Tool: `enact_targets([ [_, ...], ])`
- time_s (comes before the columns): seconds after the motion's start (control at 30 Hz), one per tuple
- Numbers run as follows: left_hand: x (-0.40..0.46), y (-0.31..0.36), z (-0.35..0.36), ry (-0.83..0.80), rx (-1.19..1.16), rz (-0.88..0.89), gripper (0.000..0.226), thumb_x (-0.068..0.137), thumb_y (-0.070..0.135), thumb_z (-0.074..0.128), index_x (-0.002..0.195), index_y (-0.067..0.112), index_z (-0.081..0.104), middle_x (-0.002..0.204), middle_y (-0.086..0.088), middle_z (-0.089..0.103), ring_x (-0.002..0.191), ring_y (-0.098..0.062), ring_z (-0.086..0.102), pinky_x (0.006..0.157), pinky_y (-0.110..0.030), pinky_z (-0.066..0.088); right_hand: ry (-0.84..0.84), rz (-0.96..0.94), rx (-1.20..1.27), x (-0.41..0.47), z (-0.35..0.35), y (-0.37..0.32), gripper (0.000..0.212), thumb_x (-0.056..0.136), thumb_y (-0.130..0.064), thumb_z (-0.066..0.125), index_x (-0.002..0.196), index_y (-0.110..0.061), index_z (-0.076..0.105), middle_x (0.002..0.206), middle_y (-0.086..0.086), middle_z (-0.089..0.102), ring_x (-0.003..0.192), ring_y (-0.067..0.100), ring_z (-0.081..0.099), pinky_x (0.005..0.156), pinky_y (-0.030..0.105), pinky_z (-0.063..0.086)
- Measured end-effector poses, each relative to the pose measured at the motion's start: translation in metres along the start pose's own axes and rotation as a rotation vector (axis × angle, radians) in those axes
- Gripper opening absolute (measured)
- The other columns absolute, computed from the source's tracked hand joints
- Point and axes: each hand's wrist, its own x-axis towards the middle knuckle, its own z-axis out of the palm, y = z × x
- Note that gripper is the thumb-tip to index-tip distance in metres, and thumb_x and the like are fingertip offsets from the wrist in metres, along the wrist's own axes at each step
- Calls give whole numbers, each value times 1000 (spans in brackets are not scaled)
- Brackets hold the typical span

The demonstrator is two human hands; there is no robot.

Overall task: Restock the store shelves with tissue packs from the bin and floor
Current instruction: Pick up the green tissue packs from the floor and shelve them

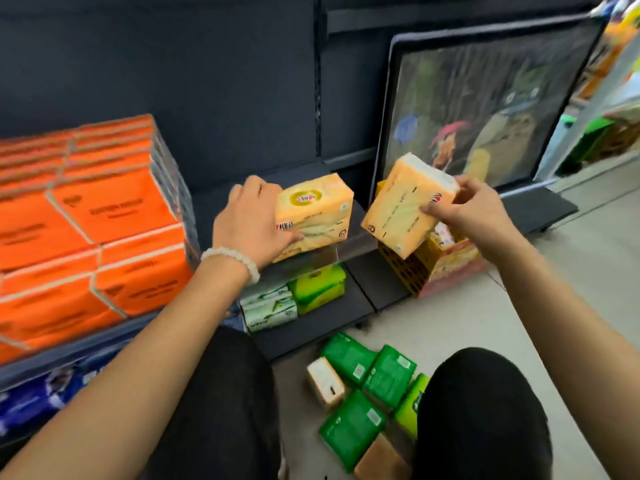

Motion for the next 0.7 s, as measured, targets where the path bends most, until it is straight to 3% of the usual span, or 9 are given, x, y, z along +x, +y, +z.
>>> enact_targets([
  [0.17,49,-24,16,21,79,-166,63,76,46,72,124,15,45,123,-5,40,116,-26,37,83,-39,44,-68,-122,-33,56,56,-23,52,67,-13,82,109,-15,51,104,4,62,93,18,61,77,34,53],
  [0.33,74,-51,50,-47,107,-291,66,79,47,68,129,15,39,130,-4,37,120,-28,35,83,-38,45,-141,-178,-36,88,102,-4,65,68,-8,81,122,-14,45,111,-1,57,101,13,57,82,24,48],
  [0.5,74,-59,65,-48,84,-331,66,79,46,69,132,28,35,126,-1,36,116,-25,35,81,-36,46,-177,-89,49,97,124,32,76,64,-5,84,127,-11,43,121,4,57,110,17,56,90,35,50],
  [0.7,76,-63,70,-30,77,-366,65,78,47,69,131,29,37,124,-1,38,114,-24,36,85,-38,48,-236,-13,-99,90,136,62,75,65,-11,84,127,-11,42,115,-3,53,108,12,51,87,29,46],
])
